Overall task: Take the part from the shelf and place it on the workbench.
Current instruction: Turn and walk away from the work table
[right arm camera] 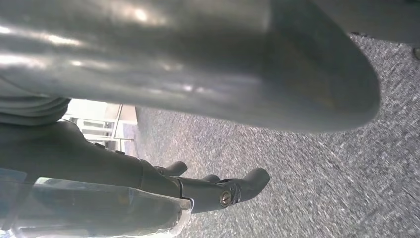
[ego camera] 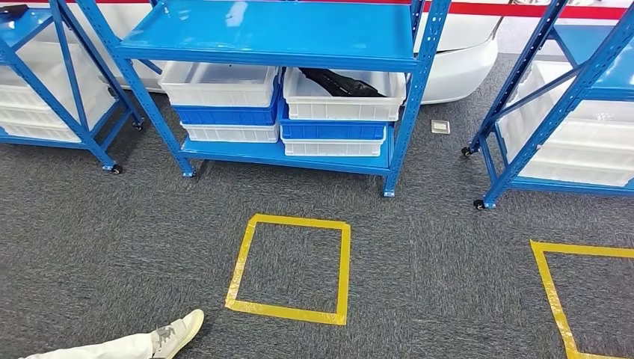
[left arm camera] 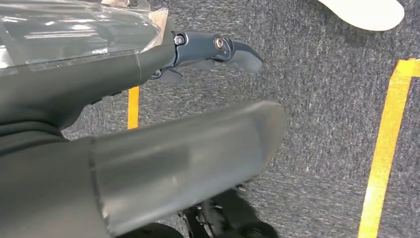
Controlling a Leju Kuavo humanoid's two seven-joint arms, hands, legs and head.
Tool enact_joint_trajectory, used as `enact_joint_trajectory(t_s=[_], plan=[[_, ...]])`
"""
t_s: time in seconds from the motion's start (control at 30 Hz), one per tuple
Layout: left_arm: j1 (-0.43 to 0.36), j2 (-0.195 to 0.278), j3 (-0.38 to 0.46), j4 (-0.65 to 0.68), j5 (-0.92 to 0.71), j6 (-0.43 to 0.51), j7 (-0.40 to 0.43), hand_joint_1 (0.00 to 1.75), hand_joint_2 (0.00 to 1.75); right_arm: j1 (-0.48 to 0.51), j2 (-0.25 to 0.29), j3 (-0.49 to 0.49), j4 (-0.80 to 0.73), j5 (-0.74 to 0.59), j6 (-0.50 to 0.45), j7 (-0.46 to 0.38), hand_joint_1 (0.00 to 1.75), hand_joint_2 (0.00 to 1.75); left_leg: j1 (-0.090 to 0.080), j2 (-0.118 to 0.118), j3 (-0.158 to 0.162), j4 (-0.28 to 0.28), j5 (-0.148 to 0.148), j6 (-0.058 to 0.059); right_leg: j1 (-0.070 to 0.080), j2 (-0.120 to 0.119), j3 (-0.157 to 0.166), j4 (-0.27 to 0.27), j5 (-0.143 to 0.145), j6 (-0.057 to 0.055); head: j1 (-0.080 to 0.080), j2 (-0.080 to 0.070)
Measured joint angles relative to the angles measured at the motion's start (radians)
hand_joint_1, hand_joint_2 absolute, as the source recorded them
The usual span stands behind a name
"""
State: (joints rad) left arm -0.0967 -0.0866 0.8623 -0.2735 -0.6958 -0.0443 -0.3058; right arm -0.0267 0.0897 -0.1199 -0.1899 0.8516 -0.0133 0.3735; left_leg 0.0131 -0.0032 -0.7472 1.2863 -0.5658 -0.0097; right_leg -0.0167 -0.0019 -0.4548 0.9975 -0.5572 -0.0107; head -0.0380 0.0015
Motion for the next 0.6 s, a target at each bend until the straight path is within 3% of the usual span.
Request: enact_joint_trajectory(t_s=[0.03,0.07,0.1,0.13,0.2,0.23,0.3,0.37,0.4,0.43,0.47,0.53,0.57,0.6], plan=[[0.002,0.000,0.000,0.000,0.000,0.000,0.000,0.00,0.00,0.002,0.000,0.000,0.000,0.003,0.000,-0.001,0.00,0.00,-0.001,0.000,-0.019,-0.013,-0.016,0.002,0.001,0.001,0.014,0.000,-0.014,0.000,-0.001,0.000],[0.004,0.000,0.001,0.000,0.000,0.000,0.001,0.00,0.00,0.004,0.000,0.000,0.000,0.006,0.000,-0.002,0.00,0.00,-0.002,0.000,-0.023,-0.053,-0.008,0.008,0.003,0.001,0.029,-0.001,-0.029,0.001,-0.001,0.000],[0.007,0.000,0.002,0.000,0.000,0.000,0.001,0.00,0.00,0.006,0.000,0.000,0.001,0.010,0.001,-0.004,0.00,0.00,-0.005,0.001,-0.019,-0.111,0.031,0.016,0.003,0.001,0.045,-0.002,-0.044,0.001,-0.002,0.000],[0.009,0.001,0.005,0.000,0.000,0.000,0.002,0.00,0.00,0.007,0.000,0.000,0.002,0.013,0.002,-0.007,0.00,0.00,-0.009,0.001,-0.009,-0.165,0.097,0.027,0.005,0.002,0.062,-0.003,-0.060,0.003,-0.002,0.000],[0.012,0.002,0.013,-0.001,-0.001,0.000,0.004,0.00,0.00,0.004,0.001,0.000,0.003,0.018,0.004,-0.014,0.00,0.00,-0.019,0.001,0.013,-0.228,0.194,0.042,0.007,0.005,0.094,-0.015,-0.083,0.013,-0.004,0.000],[0.011,0.002,0.016,-0.003,-0.001,0.000,0.005,0.00,0.00,0.001,0.000,0.000,0.003,0.021,0.006,-0.016,0.00,0.00,-0.021,0.000,0.026,-0.235,0.208,0.047,0.008,0.006,0.110,-0.021,-0.083,0.023,-0.005,0.000],[0.009,0.000,0.021,-0.007,-0.001,0.000,0.005,0.00,0.00,-0.005,-0.002,0.000,0.002,0.027,0.007,-0.018,0.00,0.00,-0.021,-0.005,0.060,-0.251,0.187,0.058,0.008,0.006,0.114,0.007,-0.055,0.048,-0.007,0.000],[0.009,-0.001,0.025,-0.009,-0.001,0.000,0.006,0.00,0.00,-0.009,-0.004,0.000,0.002,0.030,0.008,-0.019,0.00,0.00,-0.015,-0.009,0.096,-0.268,0.169,0.068,0.008,0.004,0.045,0.131,-0.016,0.064,-0.005,0.000],[0.009,-0.002,0.026,-0.009,-0.002,0.000,0.006,0.00,0.00,-0.010,-0.006,0.000,0.002,0.030,0.008,-0.019,0.00,0.00,-0.012,-0.010,0.114,-0.275,0.157,0.072,0.007,0.004,-0.010,0.204,-0.018,0.062,-0.005,0.000],[0.010,-0.002,0.027,-0.009,-0.002,0.000,0.006,0.00,0.00,-0.010,-0.007,0.000,0.002,0.031,0.009,-0.019,0.00,0.00,-0.011,-0.011,0.132,-0.278,0.143,0.075,0.008,0.003,-0.062,0.260,-0.039,0.056,-0.004,0.000],[0.010,-0.004,0.028,-0.009,-0.002,0.000,0.006,0.00,0.00,-0.009,-0.008,0.000,0.002,0.031,0.009,-0.021,0.00,0.00,-0.011,-0.014,0.150,-0.279,0.127,0.076,0.007,0.003,-0.105,0.289,-0.081,0.047,-0.003,0.000],[0.012,-0.007,0.031,-0.009,-0.004,0.000,0.006,0.00,0.00,-0.006,-0.012,0.000,0.002,0.031,0.011,-0.024,0.00,0.00,-0.011,-0.021,0.191,-0.280,0.094,0.075,0.006,0.003,-0.159,0.275,-0.162,0.036,-0.002,0.000],[0.013,-0.009,0.033,-0.009,-0.006,0.000,0.006,0.00,0.00,-0.005,-0.014,0.000,0.002,0.031,0.012,-0.025,0.00,0.00,-0.010,-0.024,0.213,-0.280,0.078,0.073,0.006,0.003,-0.172,0.238,-0.172,0.042,0.000,0.000],[0.013,-0.010,0.035,-0.009,-0.008,0.000,0.006,0.00,0.00,-0.003,-0.016,0.000,0.003,0.032,0.014,-0.026,0.00,0.00,-0.011,-0.025,0.233,-0.280,0.062,0.071,0.006,0.003,-0.176,0.186,-0.145,0.055,0.001,0.000]])
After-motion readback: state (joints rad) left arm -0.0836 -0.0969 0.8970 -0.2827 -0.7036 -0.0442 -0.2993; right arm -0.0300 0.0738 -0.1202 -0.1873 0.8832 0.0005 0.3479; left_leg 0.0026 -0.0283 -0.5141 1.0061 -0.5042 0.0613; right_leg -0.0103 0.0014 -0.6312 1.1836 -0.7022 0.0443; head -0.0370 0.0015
